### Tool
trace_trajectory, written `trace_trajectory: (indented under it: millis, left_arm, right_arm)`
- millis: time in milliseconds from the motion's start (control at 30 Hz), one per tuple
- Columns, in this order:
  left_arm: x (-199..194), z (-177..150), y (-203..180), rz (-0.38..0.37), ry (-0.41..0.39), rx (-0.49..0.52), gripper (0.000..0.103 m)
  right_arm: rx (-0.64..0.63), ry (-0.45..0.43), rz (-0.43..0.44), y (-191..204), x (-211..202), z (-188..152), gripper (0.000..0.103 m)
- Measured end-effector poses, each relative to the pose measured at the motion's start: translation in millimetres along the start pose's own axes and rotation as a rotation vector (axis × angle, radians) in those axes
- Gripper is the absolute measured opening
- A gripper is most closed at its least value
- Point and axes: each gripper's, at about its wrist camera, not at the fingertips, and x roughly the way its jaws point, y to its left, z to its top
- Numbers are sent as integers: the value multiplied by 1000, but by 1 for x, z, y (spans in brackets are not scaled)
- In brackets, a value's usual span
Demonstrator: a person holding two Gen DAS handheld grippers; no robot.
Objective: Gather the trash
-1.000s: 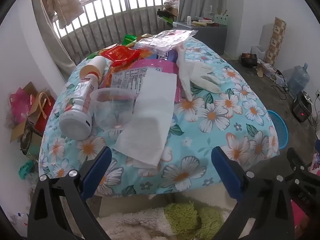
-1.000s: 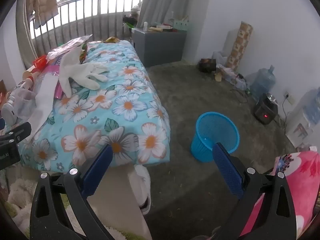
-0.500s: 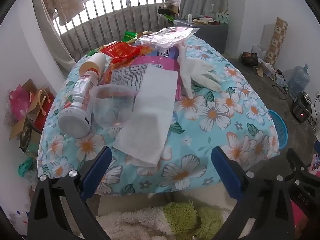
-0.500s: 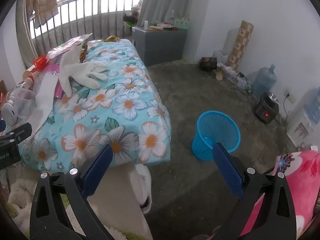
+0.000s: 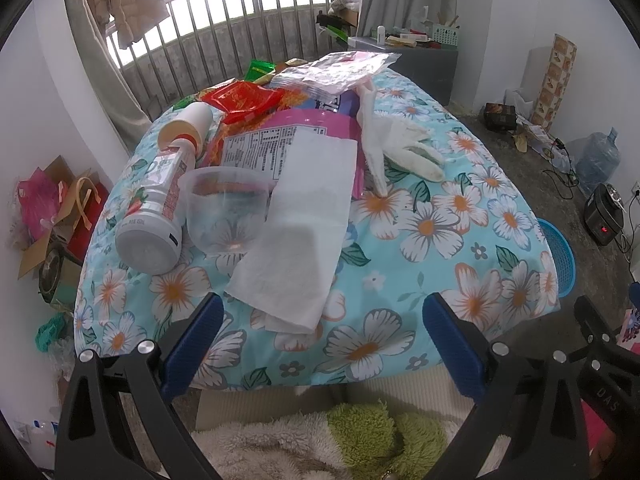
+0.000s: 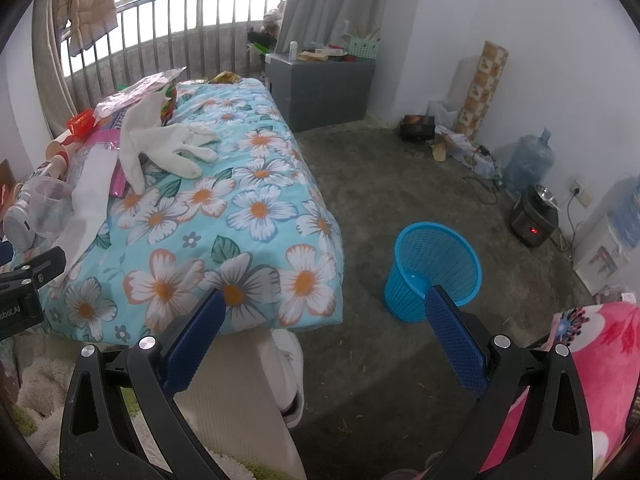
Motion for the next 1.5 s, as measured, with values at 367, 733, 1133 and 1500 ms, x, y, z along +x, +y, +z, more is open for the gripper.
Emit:
trace_trajectory:
  millis: [367, 733, 1133, 1500]
  left_arm:
    - [1, 1, 2, -2, 3, -1, 98]
    - [1, 1, 2, -2, 4, -1, 98]
    - [2, 0, 4, -2, 7, -1, 98]
    - [2, -1, 5, -2, 8, -1, 98]
  right_arm:
    - [1, 1, 0, 0, 0, 0, 95]
    - [1, 0, 2, 2, 2, 0, 95]
    - [1, 0, 2, 2, 2, 0, 95]
    - [2, 1, 3, 2, 2, 0, 95]
